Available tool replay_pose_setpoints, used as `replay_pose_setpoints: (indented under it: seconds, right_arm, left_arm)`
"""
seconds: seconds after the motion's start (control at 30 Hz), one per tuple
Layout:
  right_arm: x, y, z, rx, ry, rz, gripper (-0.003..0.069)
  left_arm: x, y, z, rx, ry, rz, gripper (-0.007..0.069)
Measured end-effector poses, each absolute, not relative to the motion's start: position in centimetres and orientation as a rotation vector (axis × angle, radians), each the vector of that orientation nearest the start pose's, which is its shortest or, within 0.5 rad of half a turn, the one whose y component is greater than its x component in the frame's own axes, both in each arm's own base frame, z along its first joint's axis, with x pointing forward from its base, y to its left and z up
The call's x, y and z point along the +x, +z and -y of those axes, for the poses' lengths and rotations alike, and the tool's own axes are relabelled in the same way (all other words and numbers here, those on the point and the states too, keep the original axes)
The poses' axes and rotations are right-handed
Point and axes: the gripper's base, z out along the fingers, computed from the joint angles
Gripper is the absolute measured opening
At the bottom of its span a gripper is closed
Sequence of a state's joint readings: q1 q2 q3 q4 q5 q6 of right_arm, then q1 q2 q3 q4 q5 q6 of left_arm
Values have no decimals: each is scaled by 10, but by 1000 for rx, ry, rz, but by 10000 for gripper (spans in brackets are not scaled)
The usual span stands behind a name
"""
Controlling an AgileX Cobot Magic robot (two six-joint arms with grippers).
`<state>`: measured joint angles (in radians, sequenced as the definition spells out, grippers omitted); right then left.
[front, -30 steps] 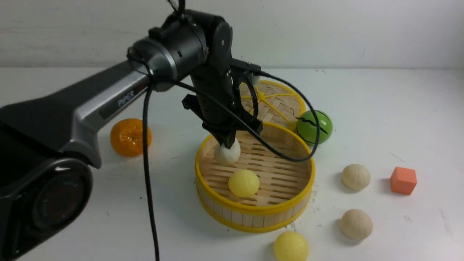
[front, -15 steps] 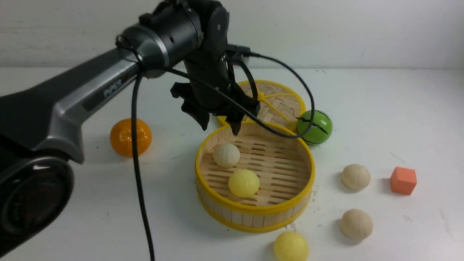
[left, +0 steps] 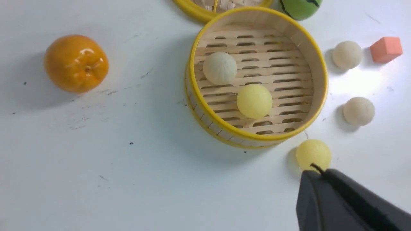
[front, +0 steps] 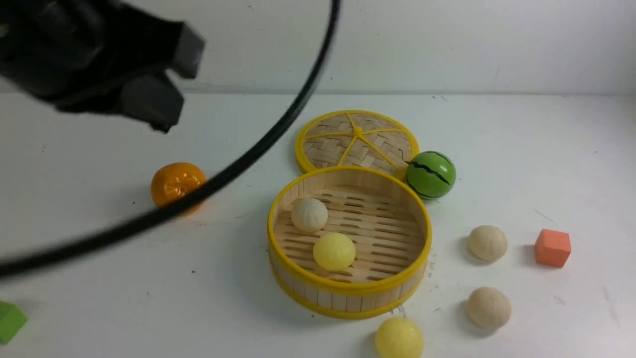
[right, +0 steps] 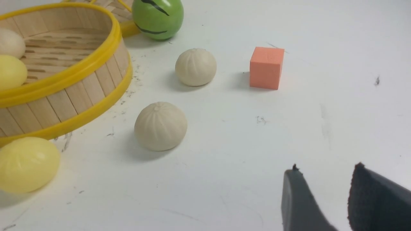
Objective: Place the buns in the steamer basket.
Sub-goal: Use the right arm to grab a steamed stuffed bun
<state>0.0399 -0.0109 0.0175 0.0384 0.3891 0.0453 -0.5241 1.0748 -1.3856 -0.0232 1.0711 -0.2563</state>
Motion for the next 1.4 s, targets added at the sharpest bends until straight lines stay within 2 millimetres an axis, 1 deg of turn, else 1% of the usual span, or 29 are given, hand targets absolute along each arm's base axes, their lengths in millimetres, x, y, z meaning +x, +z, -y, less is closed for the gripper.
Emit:
replay_pose_setpoints:
  seconds: [0.03,0.07,0.1,0.13,0.17,0.2,0.23,0.27,0.3,0.33,0.37,0.43,0.57,0.63,0.67,0.7,0.8,0.93,1.1,1.2,1.27,1.3,1.33,1.4]
  right_arm:
    - [52,173,-3,28,97,-1880,241]
    - [52,173,-3,28,97,-1880,241]
    - [52,173,-3,28,97,-1880,241]
    - [52,173,-3,28,97,-1880,241]
    - [52,173,-3,28,97,-1880,241]
    - [52,173,-3,28,97,-1880,241]
    - [52,173,-3,28,97,-1880,241]
    - [52,173,-3,28,97,-1880,241]
    - [52,173,-3,28,97,-1880,241]
    - [52,173,-3,28,97,-1880,241]
    - [52,173,-3,28,97,-1880,241]
    - [52,173,-3,28,97,-1880,241]
    - [52,173,-4,39,110,-1875,241]
    - [52,174,-6,110,195,-1864,241]
    - [52,174,-6,115,203,-1862,241]
    - [53,174,-8,188,287,-1844,241]
    - [54,178,-10,306,428,-1793,241]
    - [55,184,-10,371,503,-1712,241]
    - [56,197,-7,515,643,-1537,241]
    - [56,201,-6,572,706,-1493,241]
    - [54,210,-12,548,749,-1555,238]
    - [53,220,-15,521,756,-1590,235]
    - [53,221,-16,511,759,-1613,232]
    - [56,254,-25,357,717,-1782,218]
  left_arm:
    - [168,445,99,304,-443,-2268,-13]
    - [150,437,89,292,-472,-2199,-13]
    - [123,418,74,273,-522,-2080,-13]
    - [105,401,64,267,-551,-2009,-13]
    - [101,404,62,265,-559,-1975,-13]
    - [85,378,54,260,-591,-1890,-13]
    - [79,360,50,261,-598,-1870,-13]
    - [77,361,49,260,-600,-1855,-13]
    - [75,342,48,263,-601,-1850,-13]
    - [74,329,47,261,-601,-1847,-13]
    - [74,324,48,263,-600,-1856,-13]
    - [71,307,45,245,-616,-1803,-13]
    - [57,285,36,213,-648,-1670,-13]
    - [52,271,33,207,-653,-1644,-13]
    - [52,268,33,207,-653,-1643,-13]
    - [50,257,31,203,-654,-1633,-13]
    - [51,246,31,192,-656,-1594,-13]
    - [52,246,31,185,-660,-1567,-13]
    - [52,241,32,196,-651,-1621,-13]
    - [51,237,32,205,-645,-1663,-13]
    - [51,235,32,211,-640,-1690,-13]
    - [51,234,32,212,-639,-1696,-13]
    - [51,234,32,212,-639,-1696,-13]
    - [51,234,32,214,-638,-1705,-13]
